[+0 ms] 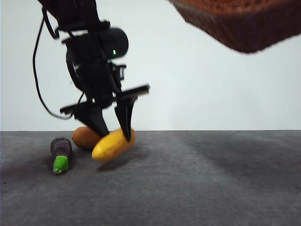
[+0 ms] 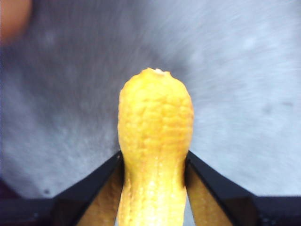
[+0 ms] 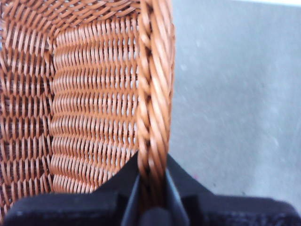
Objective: Help me put the vegetables on the table into the basket
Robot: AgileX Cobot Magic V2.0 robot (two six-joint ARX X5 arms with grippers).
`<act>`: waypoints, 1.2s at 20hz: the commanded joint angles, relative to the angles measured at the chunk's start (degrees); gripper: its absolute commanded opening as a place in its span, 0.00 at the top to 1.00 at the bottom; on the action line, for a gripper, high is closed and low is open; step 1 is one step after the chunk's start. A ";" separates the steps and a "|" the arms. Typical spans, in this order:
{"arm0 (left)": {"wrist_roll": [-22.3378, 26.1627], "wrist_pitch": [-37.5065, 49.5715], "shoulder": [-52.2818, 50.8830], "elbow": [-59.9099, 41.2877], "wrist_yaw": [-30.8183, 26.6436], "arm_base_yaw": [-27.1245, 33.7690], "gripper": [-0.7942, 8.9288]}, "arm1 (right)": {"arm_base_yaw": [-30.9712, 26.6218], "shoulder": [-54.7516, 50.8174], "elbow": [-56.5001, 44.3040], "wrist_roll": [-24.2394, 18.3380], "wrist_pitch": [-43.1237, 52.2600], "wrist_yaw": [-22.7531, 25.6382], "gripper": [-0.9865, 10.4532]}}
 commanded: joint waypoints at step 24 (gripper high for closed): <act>14.14 7.82 -30.03 -13.40 4.22 -22.49 0.93 | 12.31 4.07 -42.62 28.37 39.41 -11.02 0.92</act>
